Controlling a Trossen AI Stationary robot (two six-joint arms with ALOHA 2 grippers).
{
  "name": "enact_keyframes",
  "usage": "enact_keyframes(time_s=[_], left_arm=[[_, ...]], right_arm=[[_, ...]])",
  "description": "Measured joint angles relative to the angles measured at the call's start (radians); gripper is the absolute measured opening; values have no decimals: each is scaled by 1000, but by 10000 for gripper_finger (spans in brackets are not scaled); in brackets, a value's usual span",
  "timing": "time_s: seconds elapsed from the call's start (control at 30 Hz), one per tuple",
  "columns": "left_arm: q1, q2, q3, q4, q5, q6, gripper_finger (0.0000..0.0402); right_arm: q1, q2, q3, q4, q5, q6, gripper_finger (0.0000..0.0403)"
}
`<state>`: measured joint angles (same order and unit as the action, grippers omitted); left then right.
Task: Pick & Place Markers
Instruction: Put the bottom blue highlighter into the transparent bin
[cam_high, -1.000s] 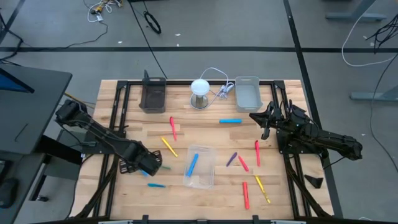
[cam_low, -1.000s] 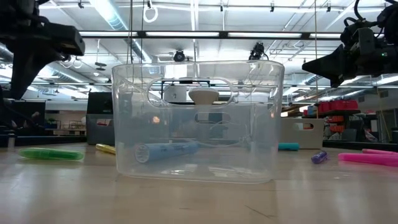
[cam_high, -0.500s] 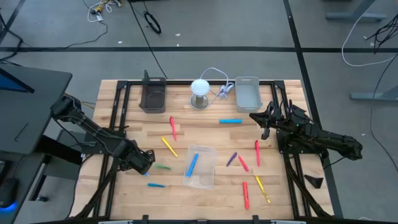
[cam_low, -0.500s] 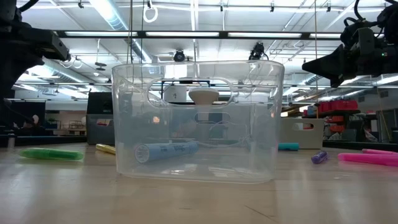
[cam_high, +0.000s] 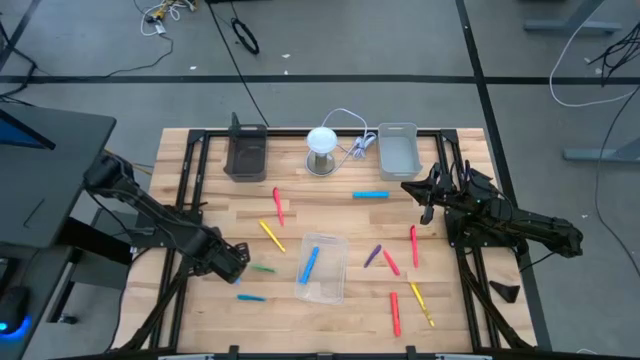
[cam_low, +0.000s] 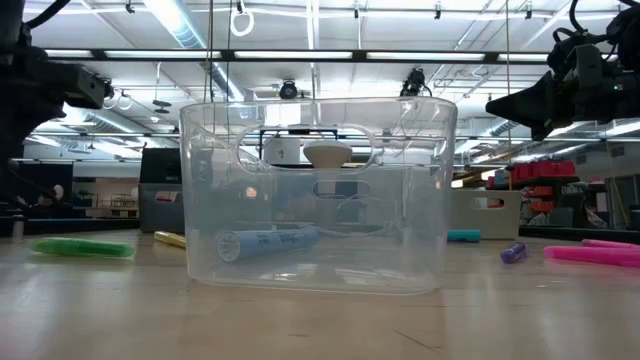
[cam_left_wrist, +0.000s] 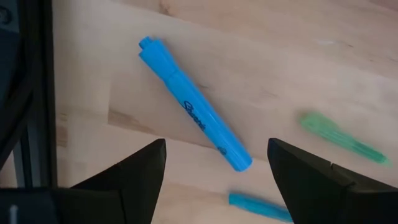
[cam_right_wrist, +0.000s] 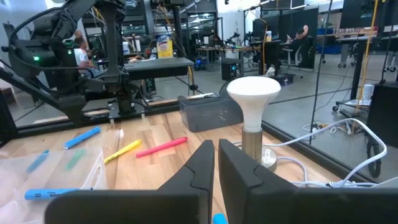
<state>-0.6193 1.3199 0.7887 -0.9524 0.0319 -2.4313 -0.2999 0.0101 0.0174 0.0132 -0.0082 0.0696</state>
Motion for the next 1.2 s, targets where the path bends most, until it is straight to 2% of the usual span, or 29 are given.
enact_keyframes(time_s=[0.23,0.43,0.53,1.03,1.2], left_arm=[[-6,49,-3,35,0,-1,288],[-30,93,-85,250,-10,-2,288],[-37,114,-109,306,-10,-3,288],[-48,146,-110,304,-29,12,287],[-45,147,-109,300,-25,16,253]], right_arm=[[0,0,0,0,0,0,29],[0,0,0,0,0,0,29],[0,0,0,0,0,0,29],[0,0,0,0,0,0,29],[0,0,0,0,0,0,29]])
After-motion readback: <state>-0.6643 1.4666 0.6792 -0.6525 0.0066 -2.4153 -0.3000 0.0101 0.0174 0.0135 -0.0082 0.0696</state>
